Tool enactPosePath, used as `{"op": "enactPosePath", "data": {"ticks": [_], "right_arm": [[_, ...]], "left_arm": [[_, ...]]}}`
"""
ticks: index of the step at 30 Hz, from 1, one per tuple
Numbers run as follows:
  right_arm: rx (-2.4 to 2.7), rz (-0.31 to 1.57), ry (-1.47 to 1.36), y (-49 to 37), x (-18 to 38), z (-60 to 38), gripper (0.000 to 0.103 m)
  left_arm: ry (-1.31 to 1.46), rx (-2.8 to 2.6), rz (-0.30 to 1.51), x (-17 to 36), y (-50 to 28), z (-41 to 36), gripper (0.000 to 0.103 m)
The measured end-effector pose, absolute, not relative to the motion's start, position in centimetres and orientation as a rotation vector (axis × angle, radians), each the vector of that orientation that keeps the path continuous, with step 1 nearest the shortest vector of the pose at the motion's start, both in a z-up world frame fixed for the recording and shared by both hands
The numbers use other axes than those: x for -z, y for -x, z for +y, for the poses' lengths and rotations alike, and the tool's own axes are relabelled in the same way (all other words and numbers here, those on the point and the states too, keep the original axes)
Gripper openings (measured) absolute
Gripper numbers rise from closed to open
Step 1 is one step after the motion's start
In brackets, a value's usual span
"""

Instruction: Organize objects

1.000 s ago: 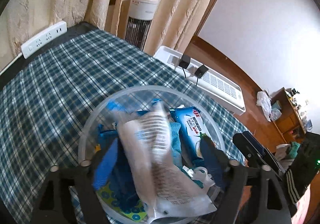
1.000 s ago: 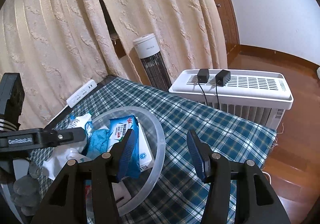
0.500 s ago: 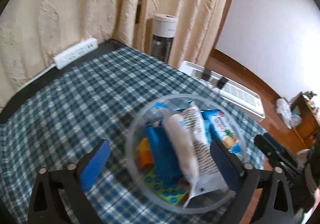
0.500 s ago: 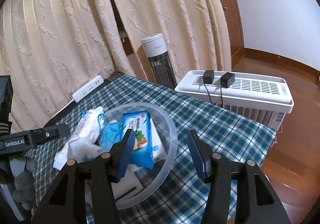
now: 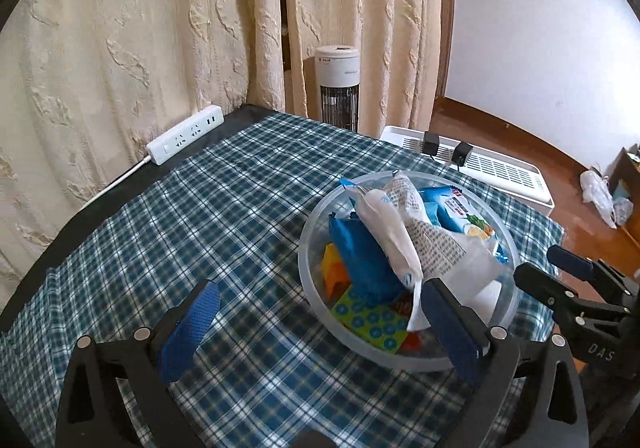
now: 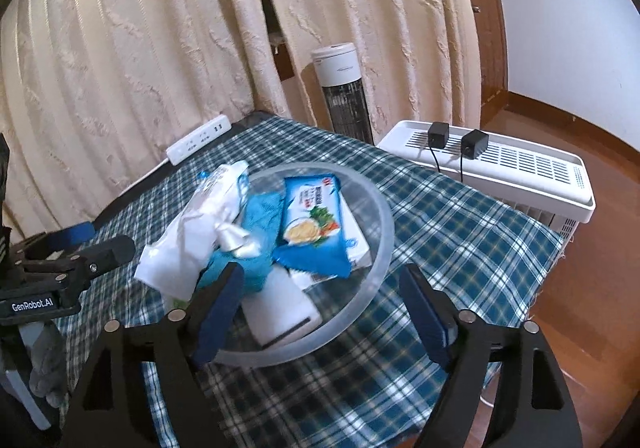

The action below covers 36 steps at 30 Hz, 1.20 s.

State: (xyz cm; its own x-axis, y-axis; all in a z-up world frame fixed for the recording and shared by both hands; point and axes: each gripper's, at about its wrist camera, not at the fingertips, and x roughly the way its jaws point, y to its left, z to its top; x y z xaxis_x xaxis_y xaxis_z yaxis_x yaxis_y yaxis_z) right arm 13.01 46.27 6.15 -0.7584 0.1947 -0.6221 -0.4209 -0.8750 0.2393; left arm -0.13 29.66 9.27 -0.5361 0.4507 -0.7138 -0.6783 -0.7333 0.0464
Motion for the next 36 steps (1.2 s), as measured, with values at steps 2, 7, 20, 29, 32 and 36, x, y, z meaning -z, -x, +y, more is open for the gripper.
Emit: {"op": "enactPosePath", "data": {"ticks": [2,7,20,29,32,36], "right_arm": [[-2.616,0.513,0.874,-13.1,-6.3,45.7,0.083],[-2.620,0.472,0.887,-13.1,-6.8,44.3,0.086],[-2.634,0.329,0.919,-12.5,-6.7,41.6,0.094],[-2.633,0.261,0.953,-12.1,-6.1,41.1,0.095],[-2.628,0.263,0.958,-12.1,-5.9,41.3,0.095],[-2.609,0.247,0.974,-11.8,-5.6,41.2,0.095]], "left_arm": [[0.908,-2.253,0.429,-9.3,-0.4,29.4,0.103],[0.861,-2.247,0.440,-9.7,-1.4,29.0,0.103],[0.833,-2.223,0.442,-9.7,-2.2,28.3,0.103],[0.845,-2.229,0.448,-9.4,-2.0,28.3,0.103],[0.850,-2.228,0.455,-9.3,-2.1,28.4,0.103],[0.847,-2.225,0.464,-9.2,-2.3,28.5,0.103]]}}
